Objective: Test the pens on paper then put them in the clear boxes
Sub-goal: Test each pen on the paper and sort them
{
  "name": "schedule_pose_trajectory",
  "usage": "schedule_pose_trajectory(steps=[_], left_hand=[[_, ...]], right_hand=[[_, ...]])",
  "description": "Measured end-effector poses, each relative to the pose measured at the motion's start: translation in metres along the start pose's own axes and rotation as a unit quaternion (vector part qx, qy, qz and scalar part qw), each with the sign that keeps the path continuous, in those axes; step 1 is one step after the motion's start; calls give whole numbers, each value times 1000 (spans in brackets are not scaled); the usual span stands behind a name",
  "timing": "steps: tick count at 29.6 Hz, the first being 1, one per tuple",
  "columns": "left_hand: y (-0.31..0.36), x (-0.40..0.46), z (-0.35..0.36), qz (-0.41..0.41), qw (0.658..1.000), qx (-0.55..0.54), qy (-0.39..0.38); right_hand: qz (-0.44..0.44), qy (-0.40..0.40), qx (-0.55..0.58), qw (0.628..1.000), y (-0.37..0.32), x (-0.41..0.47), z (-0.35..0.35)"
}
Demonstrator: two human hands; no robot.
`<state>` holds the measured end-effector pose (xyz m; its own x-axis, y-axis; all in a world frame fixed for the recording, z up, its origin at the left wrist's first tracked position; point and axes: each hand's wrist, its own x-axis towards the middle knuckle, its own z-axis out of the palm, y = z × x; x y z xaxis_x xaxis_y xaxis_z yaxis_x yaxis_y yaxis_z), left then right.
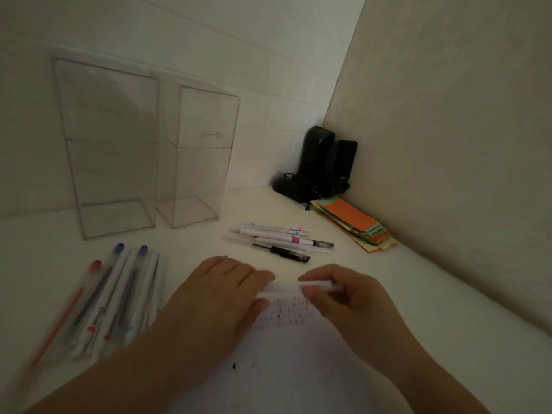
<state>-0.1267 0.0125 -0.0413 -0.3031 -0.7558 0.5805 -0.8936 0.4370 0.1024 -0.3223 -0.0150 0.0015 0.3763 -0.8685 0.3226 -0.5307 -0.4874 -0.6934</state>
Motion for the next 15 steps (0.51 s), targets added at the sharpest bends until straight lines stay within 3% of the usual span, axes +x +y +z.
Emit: schedule_pose_trajectory(steps=[2, 6, 9, 13, 15], left_hand=[[2, 1, 0, 5, 999, -34, -8], [8, 1, -2, -28, 995, -98, -20], [10, 0, -2, -30, 990, -136, -33], [11, 1, -3, -24, 990, -136, -19], [9, 0, -2, -20, 990, -139, -17]], right_hand=[[77, 11, 189, 979, 2, -1, -5], [133, 2, 444, 886, 4, 0, -11], [134, -22, 549, 824, 1, 0, -9], [134, -138, 649, 737, 3, -1, 0], [135, -159, 676, 707, 7, 0, 3]])
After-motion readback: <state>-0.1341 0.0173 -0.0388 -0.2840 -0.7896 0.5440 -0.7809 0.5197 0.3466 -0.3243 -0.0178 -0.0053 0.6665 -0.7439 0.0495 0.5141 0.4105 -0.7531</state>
